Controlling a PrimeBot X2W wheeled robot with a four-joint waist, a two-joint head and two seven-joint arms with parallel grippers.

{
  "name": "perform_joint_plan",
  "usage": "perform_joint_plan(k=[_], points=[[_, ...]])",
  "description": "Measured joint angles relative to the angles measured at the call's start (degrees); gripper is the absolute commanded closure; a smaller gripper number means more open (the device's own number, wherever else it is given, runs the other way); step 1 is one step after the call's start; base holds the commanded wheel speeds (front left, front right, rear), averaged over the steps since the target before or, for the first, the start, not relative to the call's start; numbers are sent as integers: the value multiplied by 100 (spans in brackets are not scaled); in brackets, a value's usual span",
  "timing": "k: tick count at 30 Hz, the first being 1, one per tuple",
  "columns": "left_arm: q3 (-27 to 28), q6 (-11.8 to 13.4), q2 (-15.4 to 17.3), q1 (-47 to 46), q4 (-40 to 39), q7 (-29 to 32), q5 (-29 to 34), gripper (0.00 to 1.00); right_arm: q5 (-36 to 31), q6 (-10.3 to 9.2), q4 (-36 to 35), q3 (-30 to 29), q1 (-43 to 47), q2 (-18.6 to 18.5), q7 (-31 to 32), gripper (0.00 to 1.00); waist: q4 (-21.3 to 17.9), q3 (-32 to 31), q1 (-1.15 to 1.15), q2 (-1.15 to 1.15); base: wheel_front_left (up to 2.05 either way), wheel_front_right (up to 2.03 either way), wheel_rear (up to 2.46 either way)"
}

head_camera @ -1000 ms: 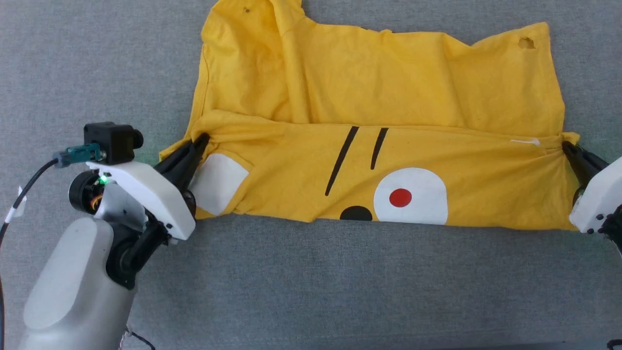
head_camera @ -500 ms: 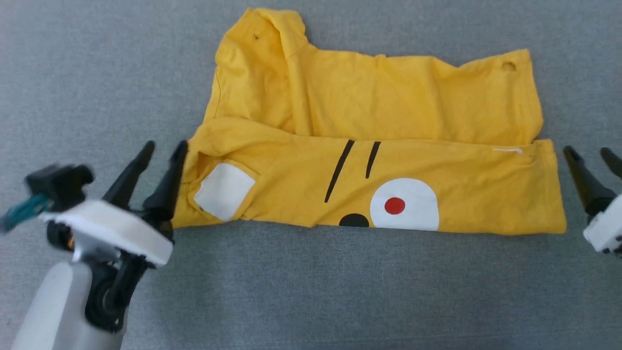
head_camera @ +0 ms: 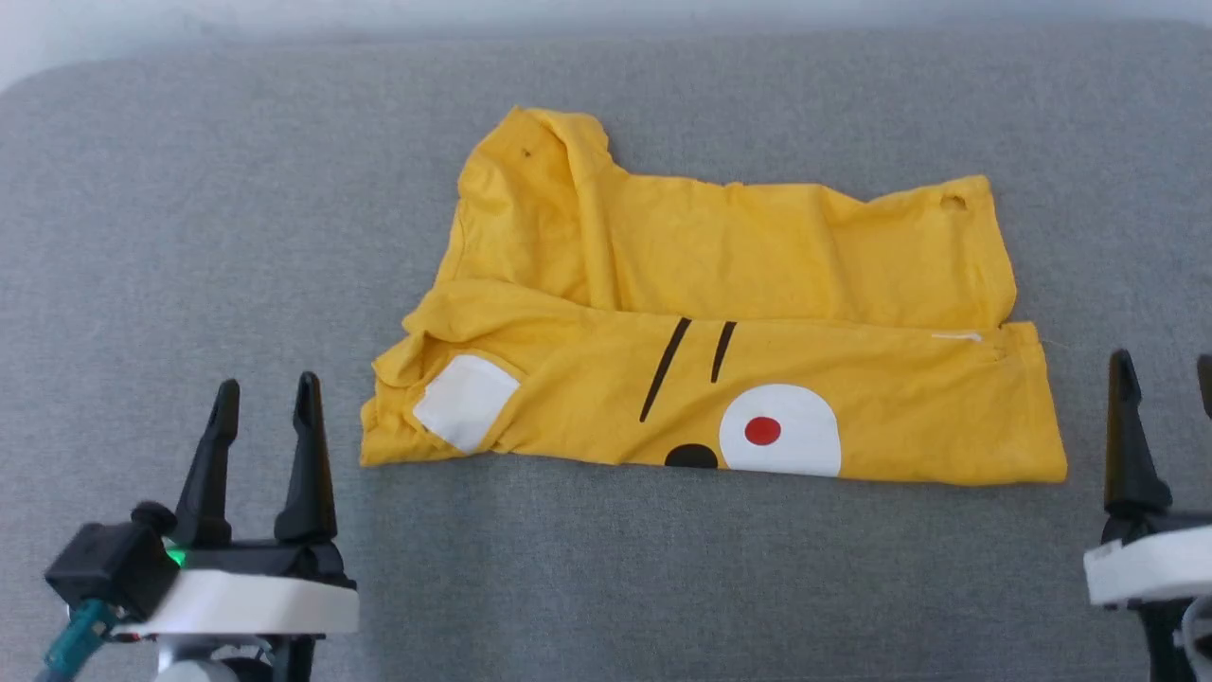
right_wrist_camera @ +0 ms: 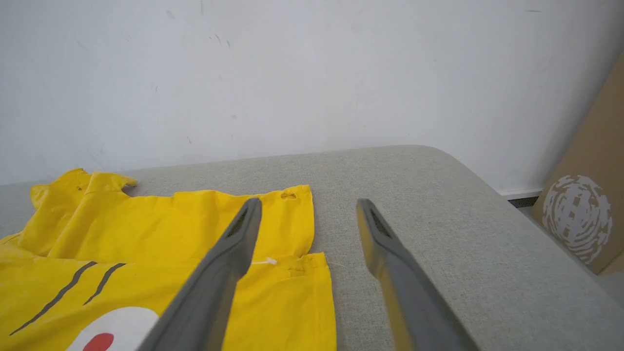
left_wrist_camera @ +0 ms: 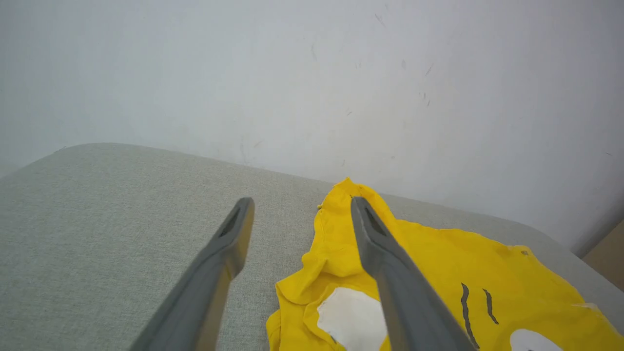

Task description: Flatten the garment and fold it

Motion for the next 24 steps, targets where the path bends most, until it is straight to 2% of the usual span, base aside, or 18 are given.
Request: perform_joint_plan(k=[5,11,18,24], points=[[176,-67,-495,326,-91,-3,517,0,-648,0,268,-46,321,119,-772,0,37,-247,0,0,0,0,0],[316,-312,-871,576,79,-3,878,0,-491,0,664,33,581,131,-1048,0,43,-468,0,0,0,0,0],[419,-459,-857,549,330,5,1099,0,-537,0,749,55,542,134,-1102,0,-24,-549,1,0,0,0,0],[294,-569,-503,106,611,773,1090,0,-543,0,688,-27,541,133,-1099,0,-37,-437,1,0,0,0,0]])
